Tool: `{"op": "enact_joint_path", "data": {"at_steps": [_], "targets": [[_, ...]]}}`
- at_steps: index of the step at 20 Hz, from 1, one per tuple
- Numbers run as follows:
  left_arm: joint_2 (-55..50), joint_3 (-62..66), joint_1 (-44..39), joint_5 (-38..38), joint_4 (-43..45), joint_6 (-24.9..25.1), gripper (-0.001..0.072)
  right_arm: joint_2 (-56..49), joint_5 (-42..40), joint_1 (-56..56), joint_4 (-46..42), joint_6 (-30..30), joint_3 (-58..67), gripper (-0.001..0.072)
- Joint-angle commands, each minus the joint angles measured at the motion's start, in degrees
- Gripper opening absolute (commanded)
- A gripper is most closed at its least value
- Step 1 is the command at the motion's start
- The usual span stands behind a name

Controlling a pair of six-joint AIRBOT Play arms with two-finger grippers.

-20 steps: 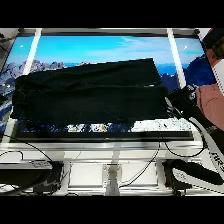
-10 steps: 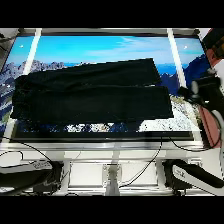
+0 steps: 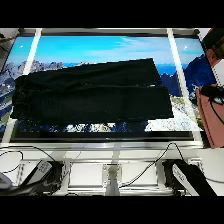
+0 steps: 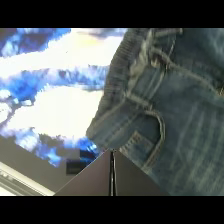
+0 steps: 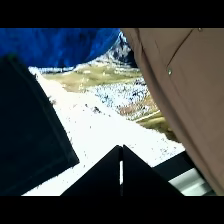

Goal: Fold the clothes and pants, and hang the long-sleeved shirts on hangers.

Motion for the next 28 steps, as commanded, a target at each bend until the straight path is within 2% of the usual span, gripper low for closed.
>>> {"op": "enact_joint_path", "data": {"at_steps": [1, 3, 4, 5, 6, 7, 9, 10, 12, 15, 20, 22, 24, 25, 28], "targets": [[9.46, -19.3, 0.13, 12.37, -1.75, 4.26, 0.0045, 8.57, 1.88, -0.11, 11.61, -4.46, -8.26, 0.0015], [10.56, -26.93, 0.0, 13.14, -1.88, 4.17, 0.0048, 11.91, 0.26, -0.07, 25.05, -6.4, -15.76, 0.0015], [10.34, -29.38, -0.02, 12.9, -2.99, 3.87, 0.0157, 12.9, -2.58, -0.07, 29.62, -6.58, -19.37, 0.0017], [10.16, -30.93, 0.0, 12.79, -4.24, 1.81, 0.0438, 13.03, -5.77, -0.07, 30.69, -6.58, -22.21, 0.0017], [9.81, -31.87, 0.0, 12.96, -5.03, -2.58, 0.0658, 12.55, -9.03, -0.07, 29.81, -6.56, -24.79, 0.0043], [9.07, -31.93, -0.02, 12.79, -4.96, -7.65, 0.0673, 12.04, -12.02, -0.07, 28.48, -6.54, -26.51, 0.0096], [7.08, -31.93, -0.02, 12.55, -5.77, -11.04, 0.0675, 10.69, -16.17, -0.07, 28.11, -6.47, -28.15, 0.0313], [5.75, -31.93, 0.04, 12.5, -7.37, -11.98, 0.0676, 10.01, -17.42, -0.07, 28.87, -6.47, -28.15, 0.0358], [2.29, -31.93, 0.02, 13.79, -12.2, -12.33, 0.0677, 9.75, -20.26, -0.07, 30.6, -6.47, -28.15, 0.0358], [-4.2, -31.91, -0.02, 19.76, -21.59, -12.07, 0.0678, 9.77, -22.25, -0.07, 31.76, -6.43, -28.15, 0.0358], [-12.44, -31.85, -0.02, 22.51, -22.86, -12.0, 0.0677, 9.77, -22.29, -0.07, 35.82, -6.43, -28.15, 0.0357], [-14.21, -31.8, -0.02, 23.12, -25.07, -8.02, 0.0674, 9.77, -21.88, -0.07, 37.53, -6.4, -28.15, 0.0351], [-14.91, -31.78, -0.02, 24.39, -30.12, -1.92, 0.0619, 9.77, -19.56, -0.07, 39.63, -6.25, -28.15, 0.0348], [-15.21, -31.76, -0.04, 25.75, -33.16, 0.59, 0.0619, 9.88, -17.53, -0.07, 41.57, -6.27, -28.15, 0.0317], [-16.9, -31.74, -0.74, 29.0, -38.66, 4.46, 0.0619, 12.0, -11.43, -0.07, 44.46, -6.32, -28.15, 0.0311]]}}
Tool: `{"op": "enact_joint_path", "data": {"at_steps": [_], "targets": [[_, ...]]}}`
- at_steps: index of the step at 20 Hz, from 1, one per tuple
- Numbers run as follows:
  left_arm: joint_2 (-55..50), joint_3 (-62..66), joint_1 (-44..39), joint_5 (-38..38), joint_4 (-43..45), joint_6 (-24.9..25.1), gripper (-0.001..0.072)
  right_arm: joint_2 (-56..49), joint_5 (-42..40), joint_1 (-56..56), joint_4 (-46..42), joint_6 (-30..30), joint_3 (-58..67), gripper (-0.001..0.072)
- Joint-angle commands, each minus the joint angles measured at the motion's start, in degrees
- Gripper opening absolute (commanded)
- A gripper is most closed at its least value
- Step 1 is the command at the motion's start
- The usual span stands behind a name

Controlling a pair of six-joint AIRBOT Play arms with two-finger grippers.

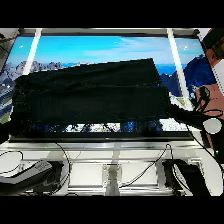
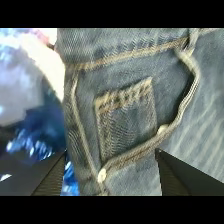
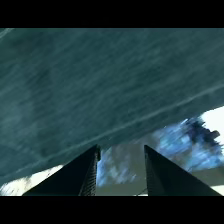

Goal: Fold the clothes and pants, and hang the long-sleeved shirts on hangers.

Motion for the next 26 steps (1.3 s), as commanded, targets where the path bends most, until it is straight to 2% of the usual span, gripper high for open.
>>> {"op": "enact_joint_path", "data": {"at_steps": [1, 4, 7, 8, 9, 10, 12, 15, 19, 22, 26], "targets": [[-2.51, -0.02, -0.9, 3.56, -6.4, 6.27, 0.0619, 2.29, 8.04, 0.0, 3.06, 0.13, -0.15, 0.0311], [-3.69, 0.0, -3.21, 3.91, -6.8, 7.52, 0.0619, 7.54, 12.09, 0.0, 3.08, 3.96, -1.99, 0.0308], [-3.69, 0.26, -5.75, 4.46, -6.8, 7.52, 0.0619, 16.59, 10.6, 0.0, 1.84, 14.8, -7.56, 0.0317], [-3.69, 0.42, -6.47, 4.55, -6.8, 7.52, 0.0619, 18.8, 8.26, 0.0, 0.79, 19.17, -10.25, 0.0376], [-3.69, 0.55, -7.26, 4.59, -6.8, 7.52, 0.0619, 20.04, 4.52, 0.0, 0.39, 24.17, -13.25, 0.0504], [-3.69, 0.7, -7.87, 4.59, -6.8, 7.52, 0.0619, 20.13, 0.17, 0.0, 0.72, 27.56, -16.04, 0.0533], [-3.69, 0.87, -8.68, 5.62, -6.8, 7.5, 0.0619, 18.43, -8.2, 0.0, 0.87, 30.75, -20.48, 0.0534], [-3.69, 0.92, -8.72, 8.0, -6.8, 7.48, 0.0619, 11.21, -19.47, -0.04, 0.26, 31.71, -22.73, 0.0532], [-3.69, 0.94, -9.07, 7.93, -6.82, 7.45, 0.0619, -6.05, -32.74, -0.04, 3.78, 31.89, -22.21, 0.0533], [-3.69, 0.96, -9.07, 7.96, -6.84, 7.45, 0.0619, -18.32, -35.91, 0.0, 7.96, 31.65, -18.99, 0.0532], [-3.67, 1.2, -9.07, 7.98, -9.51, 7.48, 0.0618, -26.18, -38.66, 0.0, 7.78, 28.63, -12.15, 0.052]]}}
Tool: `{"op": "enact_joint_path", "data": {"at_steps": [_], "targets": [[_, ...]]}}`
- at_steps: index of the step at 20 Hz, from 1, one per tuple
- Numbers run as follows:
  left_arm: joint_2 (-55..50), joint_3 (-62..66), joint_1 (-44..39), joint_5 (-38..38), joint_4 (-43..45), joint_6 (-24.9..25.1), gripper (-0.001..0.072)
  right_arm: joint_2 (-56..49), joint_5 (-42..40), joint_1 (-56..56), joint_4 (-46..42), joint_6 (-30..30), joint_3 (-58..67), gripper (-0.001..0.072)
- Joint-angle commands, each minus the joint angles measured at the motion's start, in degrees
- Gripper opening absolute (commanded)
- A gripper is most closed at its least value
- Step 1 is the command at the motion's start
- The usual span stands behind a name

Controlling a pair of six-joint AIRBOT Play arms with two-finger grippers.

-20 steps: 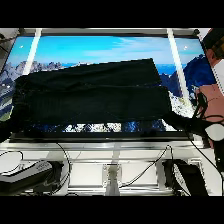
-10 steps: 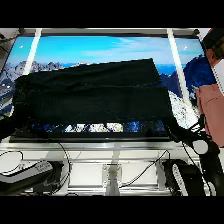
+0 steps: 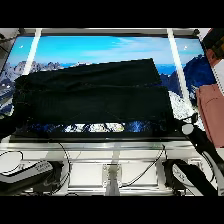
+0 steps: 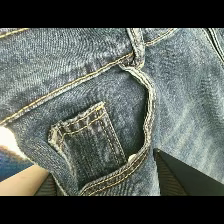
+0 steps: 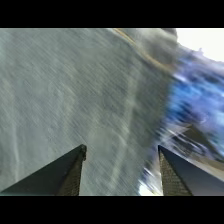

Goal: Fold the clothes and pants, and hang the long-sleeved shirts on hangers.

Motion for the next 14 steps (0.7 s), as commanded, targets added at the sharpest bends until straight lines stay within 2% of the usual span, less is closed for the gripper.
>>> {"op": "enact_joint_path", "data": {"at_steps": [1, 2, 3, 4, 5, 6, 7, 8, 9, 11, 12, 14], "targets": [[0.07, 0.24, -0.07, 0.22, -2.6, 0.07, 0.0616, -7.3, -4.46, 0.0, 0.68, -3.43, 4.87, 0.0497], [0.07, 0.26, -0.07, 0.2, -3.23, 0.07, 0.0569, -8.07, -5.01, 0.0, 0.66, -3.98, 5.9, 0.0463], [0.07, 0.26, -0.07, 0.2, -3.41, 0.04, 0.0463, -8.55, -5.29, 0.0, 0.57, -4.87, 6.73, 0.0409], [0.07, 0.26, -0.07, 0.13, -3.43, 0.04, 0.0376, -8.66, -5.35, 0.0, 0.55, -6.56, 7.37, 0.0309], [0.07, 0.35, -0.04, -0.42, -3.41, 0.07, 0.0297, -8.63, -5.03, 0.0, 0.55, -9.14, 8.07, 0.0138], [0.09, 0.79, -0.04, -1.42, -3.19, 0.11, 0.02, -8.63, -3.96, 0.0, 0.55, -11.39, 8.96, 0.0026], [0.33, 1.62, 0.0, -2.99, -3.13, 1.2, 0.0068, -8.61, -2.43, 0.0, 0.55, -13.31, 10.1, 0.0018], [0.98, 2.62, 0.02, -4.96, -3.13, 3.8, 0.0046, -8.44, -0.5, 0.0, 0.52, -15.65, 11.58, 0.0018], [1.99, 3.72, 0.02, -6.95, -3.15, 5.53, 0.0045, -8.02, 1.51, 0.0, 0.5, -18.62, 13.25, 0.0018], [5.31, 5.97, 0.02, -9.81, -2.78, 5.62, 0.0044, -6.64, 7.39, 0.0, -0.13, -24.9, 17.79, 0.0017], [7.72, 6.97, 0.02, -10.34, -1.14, 5.53, 0.0043, -5.79, 10.67, 0.0, -1.6, -25.57, 20.11, 0.0016], [13.38, 8.11, 0.46, -10.47, 5.16, 0.24, 0.0042, -3.37, 15.58, 0.0, -5.38, -25.49, 23.78, 0.0016]]}}
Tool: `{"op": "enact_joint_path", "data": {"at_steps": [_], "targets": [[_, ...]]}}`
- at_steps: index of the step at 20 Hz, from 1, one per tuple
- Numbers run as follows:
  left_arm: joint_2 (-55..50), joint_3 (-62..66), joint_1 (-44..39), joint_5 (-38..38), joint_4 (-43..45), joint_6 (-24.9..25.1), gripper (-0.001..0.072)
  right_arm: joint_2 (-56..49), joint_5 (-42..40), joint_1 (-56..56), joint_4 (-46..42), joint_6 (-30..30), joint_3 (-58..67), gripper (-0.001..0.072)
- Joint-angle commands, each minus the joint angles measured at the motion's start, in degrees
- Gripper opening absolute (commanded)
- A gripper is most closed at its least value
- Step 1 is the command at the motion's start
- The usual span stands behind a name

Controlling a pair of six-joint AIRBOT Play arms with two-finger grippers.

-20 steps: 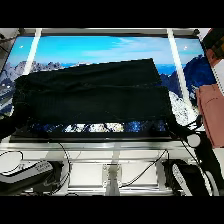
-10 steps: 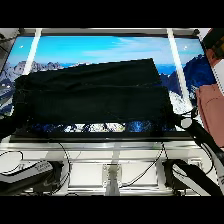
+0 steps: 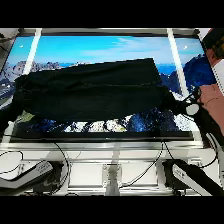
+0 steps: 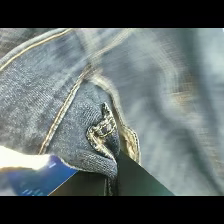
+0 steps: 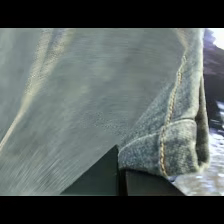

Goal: Fold the clothes and pants, and hang the long-sleeved shirts on hangers.

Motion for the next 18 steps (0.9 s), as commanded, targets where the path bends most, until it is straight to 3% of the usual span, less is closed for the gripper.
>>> {"op": "enact_joint_path", "data": {"at_steps": [1, 4, 6, 8, 12, 18], "targets": [[8.76, 2.14, 1.27, -2.05, 9.88, -7.85, 0.0042, 3.87, 9.42, 0.0, -4.9, -4.0, 6.1, 0.0016], [16.96, 2.14, 5.97, -6.34, 24.3, -16.5, 0.0041, 9.01, 16.48, 0.0, -8.74, -3.3, 6.64, 0.0016], [20.63, 2.14, 8.9, -8.48, 28.52, -18.45, 0.0041, 11.89, 20.11, 0.02, -9.18, -2.78, 6.62, 0.0016], [21.62, 2.14, 9.57, -8.15, 28.61, -18.49, 0.0042, 13.9, 17.35, 0.02, -8.15, -2.51, 6.67, 0.0016], [17.35, 2.14, 7.1, -6.99, 24.63, -21.51, 0.0042, 10.12, 1.4, 0.02, -5.38, -2.21, 6.75, 0.0015], [12.11, 2.14, 0.42, 5.6, 14.47, -21.77, 0.0042, -12.96, -5.75, 3.78, -4.74, -2.23, 22.4, 0.0015]]}}
